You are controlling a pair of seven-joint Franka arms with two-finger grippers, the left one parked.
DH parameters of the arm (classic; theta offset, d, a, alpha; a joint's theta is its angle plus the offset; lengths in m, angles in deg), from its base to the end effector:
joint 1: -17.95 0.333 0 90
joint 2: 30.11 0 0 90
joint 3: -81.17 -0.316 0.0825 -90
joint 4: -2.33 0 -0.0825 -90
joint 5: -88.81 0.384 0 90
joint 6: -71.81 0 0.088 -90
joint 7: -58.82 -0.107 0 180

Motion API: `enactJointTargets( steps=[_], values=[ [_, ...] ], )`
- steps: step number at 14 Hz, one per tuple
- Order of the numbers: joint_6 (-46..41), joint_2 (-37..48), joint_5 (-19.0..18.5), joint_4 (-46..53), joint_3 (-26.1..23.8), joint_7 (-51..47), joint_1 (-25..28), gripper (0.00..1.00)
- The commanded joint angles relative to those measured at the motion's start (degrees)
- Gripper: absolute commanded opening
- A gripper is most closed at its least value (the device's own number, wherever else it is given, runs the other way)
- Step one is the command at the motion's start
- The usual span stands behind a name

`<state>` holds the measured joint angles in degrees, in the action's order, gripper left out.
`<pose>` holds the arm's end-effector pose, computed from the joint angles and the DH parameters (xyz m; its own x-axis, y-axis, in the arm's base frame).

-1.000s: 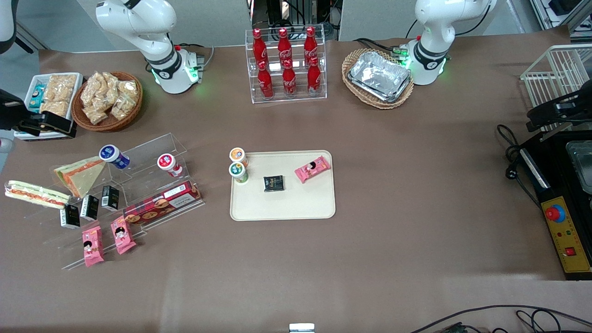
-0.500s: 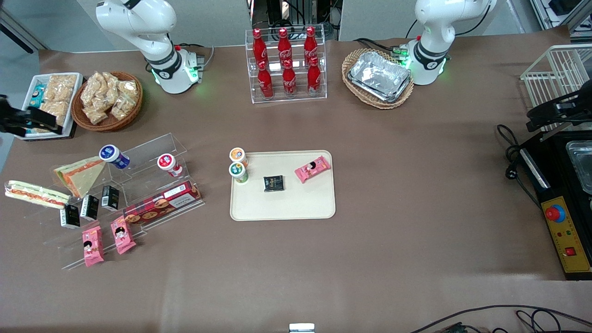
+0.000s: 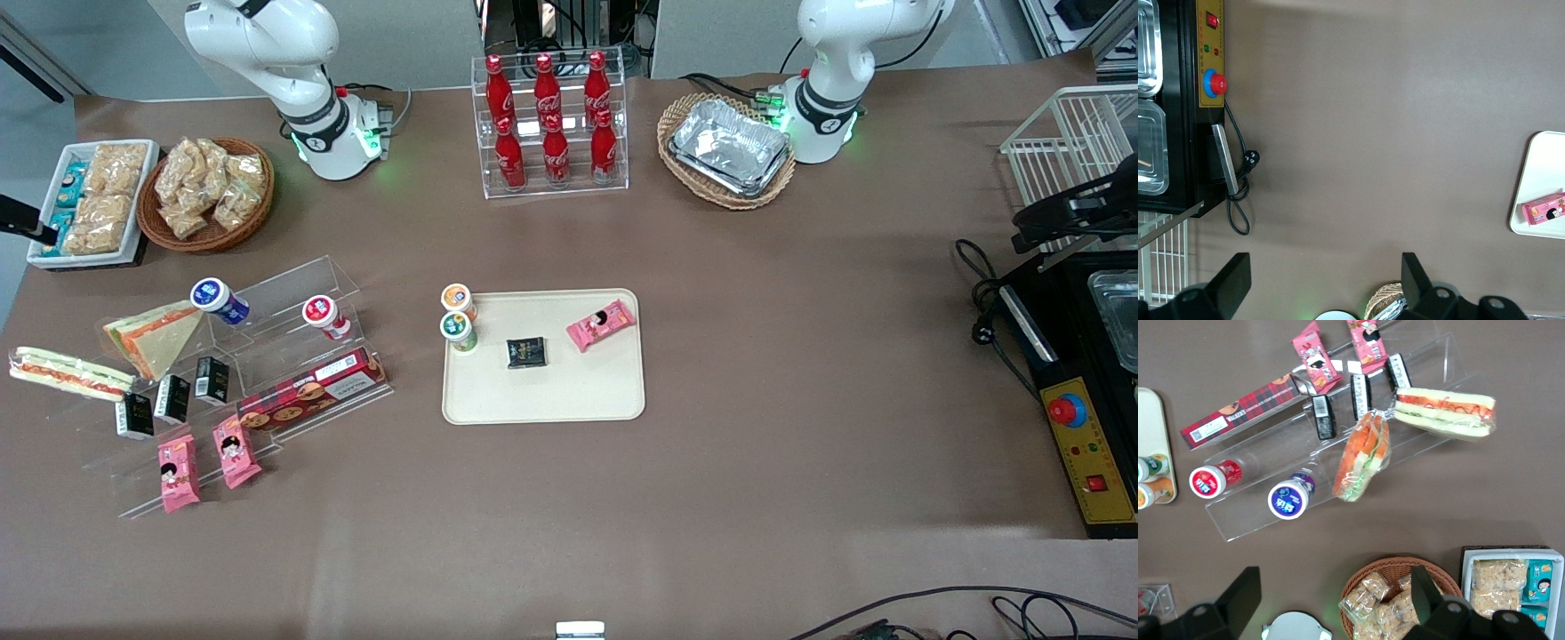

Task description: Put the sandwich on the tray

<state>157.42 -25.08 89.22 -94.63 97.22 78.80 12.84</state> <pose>0.4809 -0.1918 0.6067 0.9953 -0.0147 -0.0959 -0.0213 -0.9974 -0.0683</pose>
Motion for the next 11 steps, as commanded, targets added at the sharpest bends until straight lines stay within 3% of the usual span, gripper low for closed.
enactJointTargets(
  steps=[1,5,11],
  values=[
    [1.7,-1.8,0.1,0.9,1.4,-9.7,0.0,1.0],
    [4.7,-4.3,-0.1,1.0,1.4,-29.4,0.4,1.0],
    [10.5,-9.5,0.3,1.3,6.5,-36.8,0.0,1.0]
  ],
)
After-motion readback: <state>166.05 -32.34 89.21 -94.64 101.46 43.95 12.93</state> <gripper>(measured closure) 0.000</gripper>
